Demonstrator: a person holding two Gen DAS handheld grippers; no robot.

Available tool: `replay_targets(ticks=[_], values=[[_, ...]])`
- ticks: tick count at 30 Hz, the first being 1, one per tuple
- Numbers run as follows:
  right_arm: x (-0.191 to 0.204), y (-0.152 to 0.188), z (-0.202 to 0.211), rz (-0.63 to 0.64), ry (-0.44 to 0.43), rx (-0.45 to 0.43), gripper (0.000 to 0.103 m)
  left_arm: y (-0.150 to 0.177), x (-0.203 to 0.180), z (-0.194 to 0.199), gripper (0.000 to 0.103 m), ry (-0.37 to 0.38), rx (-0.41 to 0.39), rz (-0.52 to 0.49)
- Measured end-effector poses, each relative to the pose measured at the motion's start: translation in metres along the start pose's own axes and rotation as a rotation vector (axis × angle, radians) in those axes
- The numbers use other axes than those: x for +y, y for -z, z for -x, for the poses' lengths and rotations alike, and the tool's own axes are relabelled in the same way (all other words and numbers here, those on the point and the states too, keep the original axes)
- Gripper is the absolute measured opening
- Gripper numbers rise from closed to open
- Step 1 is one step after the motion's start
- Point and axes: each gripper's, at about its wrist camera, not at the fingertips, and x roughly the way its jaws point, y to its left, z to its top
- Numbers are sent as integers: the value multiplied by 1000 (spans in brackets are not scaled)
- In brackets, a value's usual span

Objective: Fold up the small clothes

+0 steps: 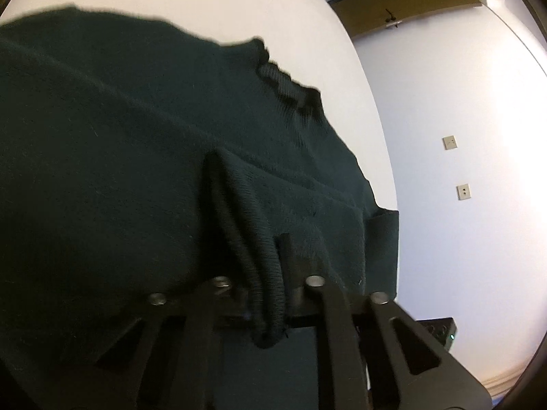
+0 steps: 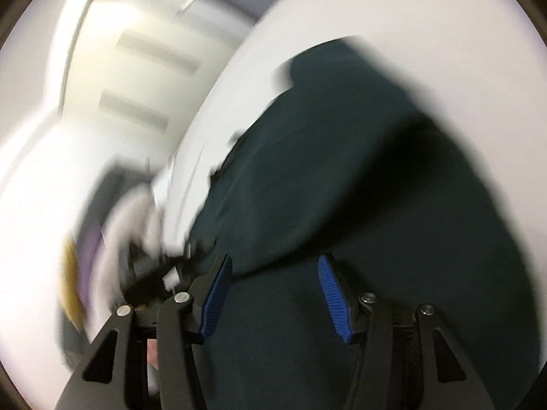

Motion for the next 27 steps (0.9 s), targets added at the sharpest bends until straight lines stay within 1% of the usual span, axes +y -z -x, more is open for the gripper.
replay_targets(ticks=[1, 2, 4, 6, 7, 8, 9, 11, 13, 15, 18, 23, 26, 27], values=[[-15, -5, 8, -77, -29, -29, 57, 1, -4, 7, 9, -6, -21, -17], [-25, -8, 12, -128, -47, -47, 57, 3, -13, 15, 9, -19, -57, -58], [-38, -13, 14, -203, -87, -64, 57, 7, -31, 31, 9, -61, -120, -143], [-36, -17, 7, -220, -117, -54, 57, 11, -46, 43, 9, -68, -186, -212], [-35, -18, 3, -223, -127, -52, 57, 11, -50, 49, 9, -58, -213, -234], [-33, -21, -4, -243, -148, -52, 58, 13, -53, 56, 9, -31, -247, -253], [-34, -23, -9, -266, -150, -52, 58, 14, -55, 61, 9, -33, -273, -271], [-38, -26, -18, -337, -166, -74, 58, 15, -55, 70, 9, -61, -315, -298], [-41, -29, -23, -401, -199, -111, 58, 10, -47, 66, 9, -95, -314, -283], [-45, -31, -26, -455, -261, -151, 60, 6, -28, 65, 9, -120, -302, -233], [-52, -33, -31, -504, -292, -188, 60, 6, -3, 60, 9, -143, -279, -185], [-45, -41, -40, -467, -331, -206, 61, 7, 21, 54, 9, -150, -259, -145], [-46, -55, -48, -439, -307, -220, 61, 8, 24, 42, 9, -143, -225, -149], [-49, -48, -39, -446, -311, -221, 61, 9, 24, 40, 9, -143, -223, -152]])
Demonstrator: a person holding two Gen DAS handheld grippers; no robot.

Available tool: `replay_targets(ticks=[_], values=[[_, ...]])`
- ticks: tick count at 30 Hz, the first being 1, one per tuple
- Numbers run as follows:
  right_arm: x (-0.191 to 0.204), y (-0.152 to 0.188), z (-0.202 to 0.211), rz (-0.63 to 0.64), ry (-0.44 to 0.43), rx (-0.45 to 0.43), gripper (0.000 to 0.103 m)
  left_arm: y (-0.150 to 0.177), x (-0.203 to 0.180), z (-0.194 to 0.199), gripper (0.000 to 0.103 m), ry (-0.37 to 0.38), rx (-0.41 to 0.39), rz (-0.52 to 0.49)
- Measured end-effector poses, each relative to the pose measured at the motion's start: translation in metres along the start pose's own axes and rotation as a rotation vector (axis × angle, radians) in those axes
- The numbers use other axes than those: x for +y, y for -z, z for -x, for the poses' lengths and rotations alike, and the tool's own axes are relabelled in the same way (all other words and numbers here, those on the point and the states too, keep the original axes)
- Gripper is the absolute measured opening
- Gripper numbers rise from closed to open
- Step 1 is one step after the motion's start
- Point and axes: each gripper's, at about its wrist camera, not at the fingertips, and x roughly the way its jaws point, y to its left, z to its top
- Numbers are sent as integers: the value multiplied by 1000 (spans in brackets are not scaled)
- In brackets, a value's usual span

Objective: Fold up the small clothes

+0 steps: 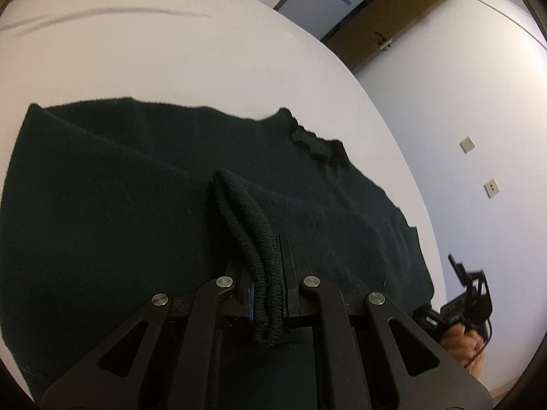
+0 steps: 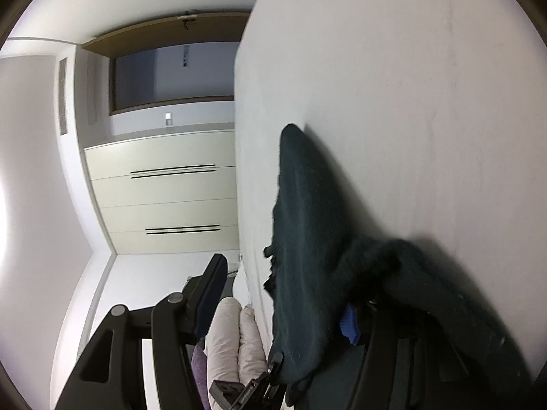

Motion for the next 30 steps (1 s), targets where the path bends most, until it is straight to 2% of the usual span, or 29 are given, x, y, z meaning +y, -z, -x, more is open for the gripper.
replay_targets(ticks=[4, 8, 10, 12, 14, 16, 20, 23, 25, 27, 28, 30], values=[[7, -11, 5, 30, -28, -12, 61, 7, -5, -1, 9, 12, 13, -22], [-3, -26, 14, -13, -69, -28, 59, 12, -11, -11, 9, -6, 40, -47], [-6, -27, 12, 2, -51, -21, 49, 13, -15, -9, 9, -7, 37, -38], [-6, -23, 13, 37, -43, -23, 46, 14, -11, -3, 9, 11, 38, -15], [-1, -12, 14, 77, -30, -30, 48, 12, -12, -8, 9, 7, 37, -20], [6, 1, 11, 108, -5, -12, 65, 12, -15, -11, 9, 0, 34, -26], [24, 19, -13, 196, 26, 54, 68, 13, -19, -11, 9, -9, 31, -28], [20, -3, -17, 170, 27, 0, 58, 11, -16, -7, 9, -8, 23, -16], [12, -19, -6, 130, 12, -58, 47, 12, -13, -5, 11, 0, 23, -9], [-3, -32, 2, 50, -40, -55, 38, 14, -12, -3, 12, -11, 12, -12], [-6, -34, 4, 47, -47, -54, 33, 15, -13, -2, 12, -12, 11, -15], [-11, -35, 6, 66, -59, -60, 30, 16, -12, 2, 12, -12, 9, -14]])
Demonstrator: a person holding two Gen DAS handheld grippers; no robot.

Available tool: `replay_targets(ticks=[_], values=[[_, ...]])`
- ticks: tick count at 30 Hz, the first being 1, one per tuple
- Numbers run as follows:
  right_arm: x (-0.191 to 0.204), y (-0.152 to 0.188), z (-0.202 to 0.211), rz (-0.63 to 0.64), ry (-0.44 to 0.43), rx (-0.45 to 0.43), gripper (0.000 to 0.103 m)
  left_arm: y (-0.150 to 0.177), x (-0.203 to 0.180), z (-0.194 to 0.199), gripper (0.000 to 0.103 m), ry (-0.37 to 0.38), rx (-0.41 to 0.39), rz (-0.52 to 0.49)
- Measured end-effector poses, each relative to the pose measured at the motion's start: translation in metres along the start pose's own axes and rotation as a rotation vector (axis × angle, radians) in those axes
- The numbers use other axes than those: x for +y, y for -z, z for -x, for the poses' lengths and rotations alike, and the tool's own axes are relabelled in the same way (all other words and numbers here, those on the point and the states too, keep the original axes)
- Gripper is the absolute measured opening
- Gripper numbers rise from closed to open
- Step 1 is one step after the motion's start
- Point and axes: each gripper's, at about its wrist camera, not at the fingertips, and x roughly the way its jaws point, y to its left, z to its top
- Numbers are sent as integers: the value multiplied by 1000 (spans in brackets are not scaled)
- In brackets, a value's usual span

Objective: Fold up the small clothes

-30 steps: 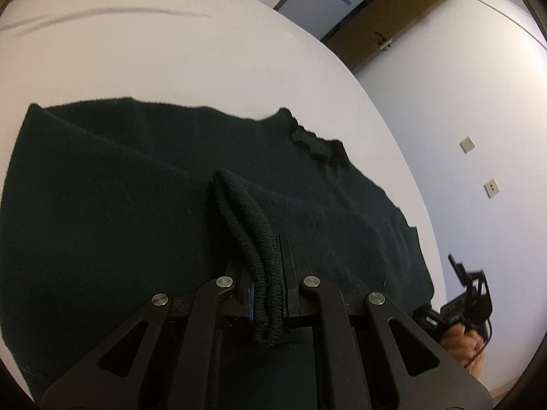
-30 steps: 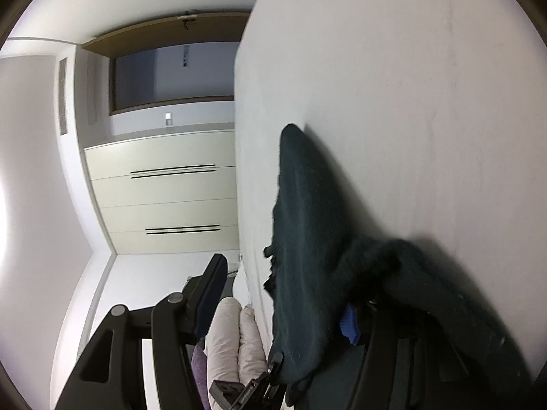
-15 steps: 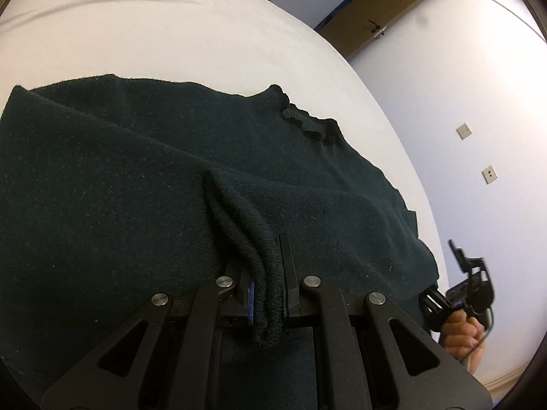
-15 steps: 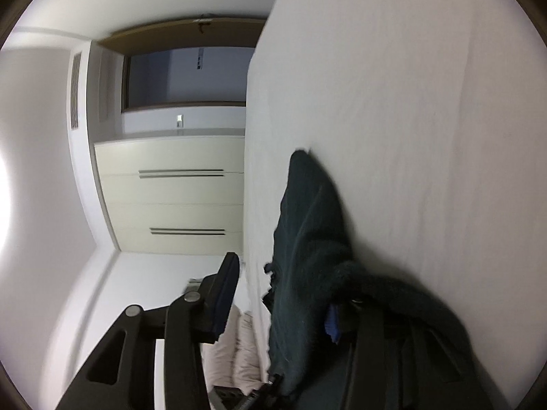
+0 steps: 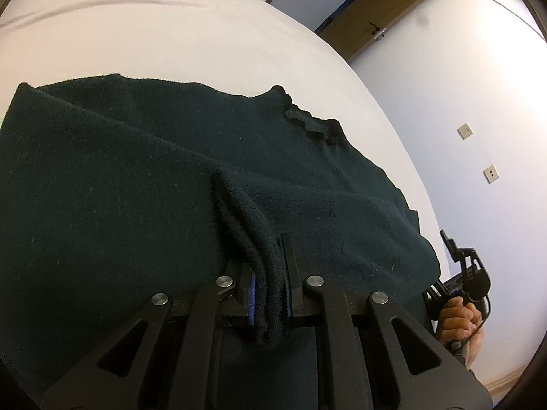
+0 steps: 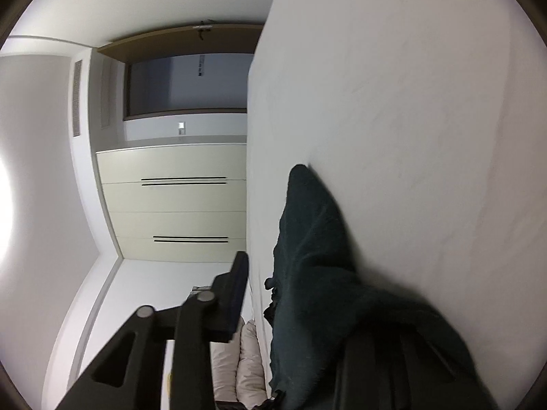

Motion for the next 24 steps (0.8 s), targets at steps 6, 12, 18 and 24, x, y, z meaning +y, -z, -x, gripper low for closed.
replay_targets(ticks=[6, 12, 18, 24], values=[[7, 4, -6, 48, 48, 33, 31, 4, 7, 4, 12, 6, 4, 22], [33, 54, 23, 98, 174, 140, 64, 3, 9, 9, 12, 6, 12, 31], [61, 82, 52, 238, 229, 141, 65, -4, 5, 25, 12, -136, 3, 0], [96, 72, 18, 361, 158, 182, 65, -3, -22, 46, 12, -349, -91, -88]])
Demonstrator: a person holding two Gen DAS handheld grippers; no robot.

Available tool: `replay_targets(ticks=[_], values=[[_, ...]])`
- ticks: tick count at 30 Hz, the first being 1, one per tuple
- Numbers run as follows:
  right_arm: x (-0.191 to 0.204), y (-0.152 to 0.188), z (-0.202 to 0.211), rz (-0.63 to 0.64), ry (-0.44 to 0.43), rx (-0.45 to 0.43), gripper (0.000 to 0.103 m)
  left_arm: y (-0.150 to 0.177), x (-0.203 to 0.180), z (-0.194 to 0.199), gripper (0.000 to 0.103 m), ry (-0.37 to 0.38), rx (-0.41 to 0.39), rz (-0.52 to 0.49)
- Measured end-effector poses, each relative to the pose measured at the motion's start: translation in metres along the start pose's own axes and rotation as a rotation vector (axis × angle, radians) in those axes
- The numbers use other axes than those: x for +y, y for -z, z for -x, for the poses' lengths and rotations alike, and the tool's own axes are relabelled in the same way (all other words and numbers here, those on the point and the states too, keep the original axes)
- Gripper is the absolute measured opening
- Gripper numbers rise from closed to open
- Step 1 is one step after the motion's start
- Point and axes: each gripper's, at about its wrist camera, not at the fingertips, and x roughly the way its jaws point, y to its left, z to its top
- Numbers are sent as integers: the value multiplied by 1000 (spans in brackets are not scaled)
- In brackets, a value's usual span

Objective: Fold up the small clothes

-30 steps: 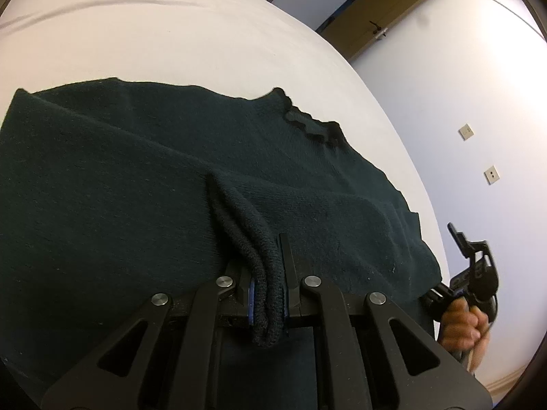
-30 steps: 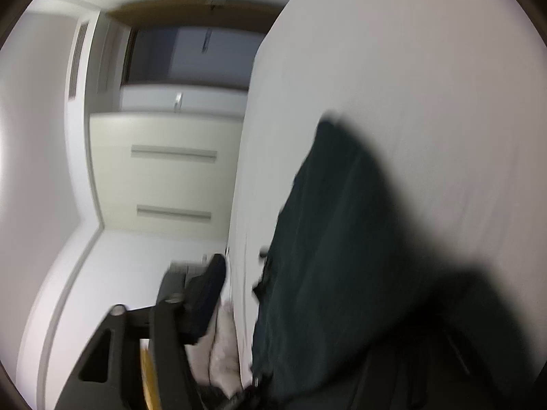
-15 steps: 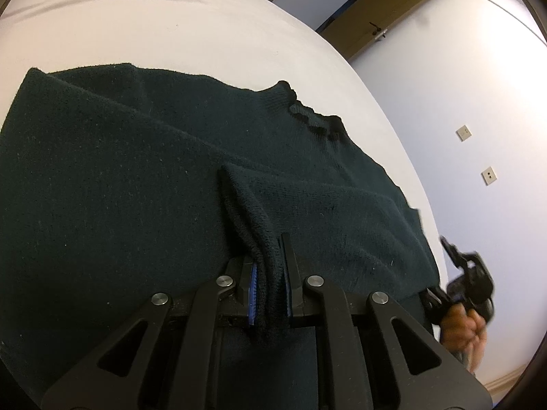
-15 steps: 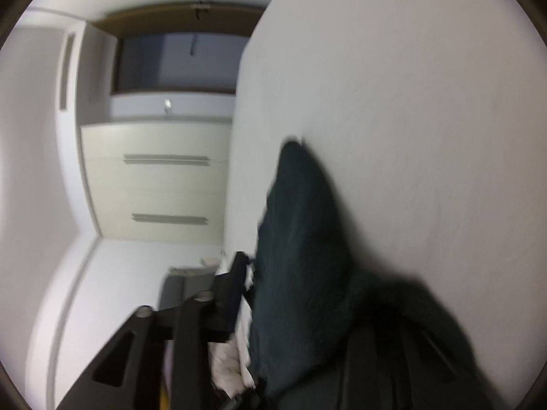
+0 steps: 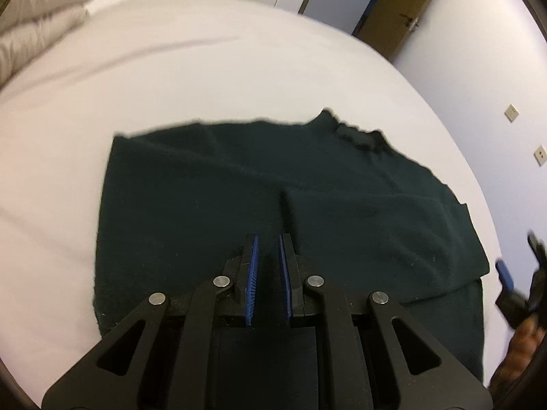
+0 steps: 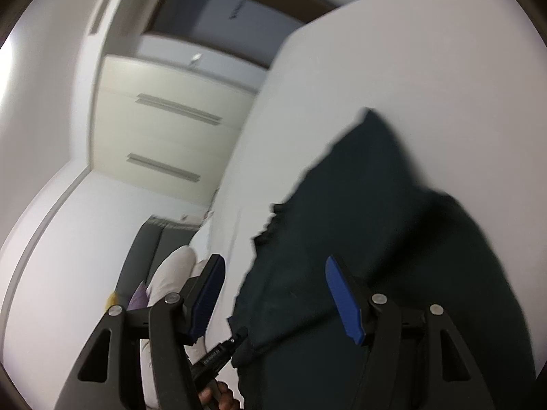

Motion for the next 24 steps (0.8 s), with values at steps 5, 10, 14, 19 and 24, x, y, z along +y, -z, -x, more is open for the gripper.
replay_targets(ticks=[5, 10, 14, 19, 24], values=[[-7, -17, -51, -33, -64, 101, 65, -3, -35, -14, 12, 116, -56, -106], [-60, -37, -70, -95, 29, 65, 15, 4, -30, -47, 12, 124, -8, -112], [-95, -52, -44, -184, -22, -33, 0, 3, -18, -49, 12, 188, -7, -71], [-96, -63, -7, -207, 89, -163, 28, 10, 11, -49, 12, 251, -29, -17], [-24, -46, -8, -21, 8, -132, 51, 16, 8, -51, 11, 253, -31, 7]])
